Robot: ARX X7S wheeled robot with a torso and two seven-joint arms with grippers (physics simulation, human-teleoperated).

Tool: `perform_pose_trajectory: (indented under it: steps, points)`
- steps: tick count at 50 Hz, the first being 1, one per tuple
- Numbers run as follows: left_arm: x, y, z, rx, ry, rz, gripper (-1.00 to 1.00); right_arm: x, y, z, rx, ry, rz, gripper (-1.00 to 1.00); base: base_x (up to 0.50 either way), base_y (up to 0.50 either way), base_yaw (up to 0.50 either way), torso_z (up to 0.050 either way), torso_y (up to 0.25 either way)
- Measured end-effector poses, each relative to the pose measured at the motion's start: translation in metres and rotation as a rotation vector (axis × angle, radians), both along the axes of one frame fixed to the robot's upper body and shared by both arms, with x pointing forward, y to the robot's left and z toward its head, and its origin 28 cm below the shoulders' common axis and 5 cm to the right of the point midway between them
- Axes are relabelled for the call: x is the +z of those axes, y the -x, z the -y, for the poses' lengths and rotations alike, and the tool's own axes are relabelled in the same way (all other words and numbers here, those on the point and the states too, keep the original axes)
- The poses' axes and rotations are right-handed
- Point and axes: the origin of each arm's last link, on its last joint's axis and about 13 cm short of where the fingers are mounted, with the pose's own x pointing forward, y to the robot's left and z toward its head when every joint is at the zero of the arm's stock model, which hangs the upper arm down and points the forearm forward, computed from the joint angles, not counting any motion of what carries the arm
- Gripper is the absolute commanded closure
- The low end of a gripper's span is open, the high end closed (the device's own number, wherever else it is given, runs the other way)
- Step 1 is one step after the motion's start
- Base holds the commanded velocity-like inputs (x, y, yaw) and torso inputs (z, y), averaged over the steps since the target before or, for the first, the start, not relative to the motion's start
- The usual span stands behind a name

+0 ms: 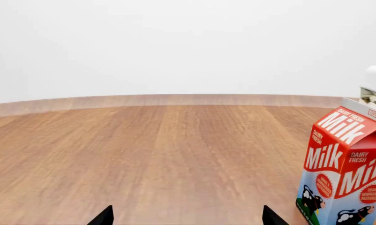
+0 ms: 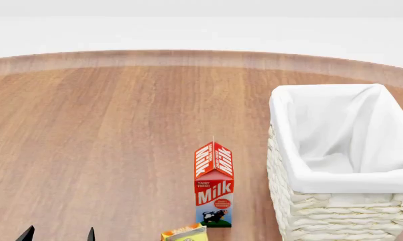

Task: Pick up the orange juice, and put it in the basket.

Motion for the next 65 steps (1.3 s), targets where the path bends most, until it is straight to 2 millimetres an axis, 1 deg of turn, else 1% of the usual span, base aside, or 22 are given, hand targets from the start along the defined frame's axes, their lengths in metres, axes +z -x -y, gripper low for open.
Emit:
perform_pose_trajectory:
  steps: [16,27,45,65]
  points:
    - [0.000,0.000,0.000,0.000,0.000,0.000,-1.00,0.027,0.011,0.002,0.022,-0.010,0.057,1.00,0.00,0.00,0.00,0.000,0.001]
    - [0.000,0.000,0.000,0.000,0.000,0.000,-1.00,0.045,0.015,0.005,0.022,-0.020,0.099,1.00,0.00,0.00,0.00,0.000,0.001]
    - [0.000,0.000,0.000,0.000,0.000,0.000,-1.00,0.080,0.024,0.011,0.014,-0.037,0.179,1.00,0.00,0.00,0.00,0.000,0.001]
    - [0.000,0.000,0.000,0.000,0.000,0.000,-1.00,0.125,0.025,0.020,-0.015,-0.021,0.279,1.00,0.00,0.00,0.00,0.000,0.001]
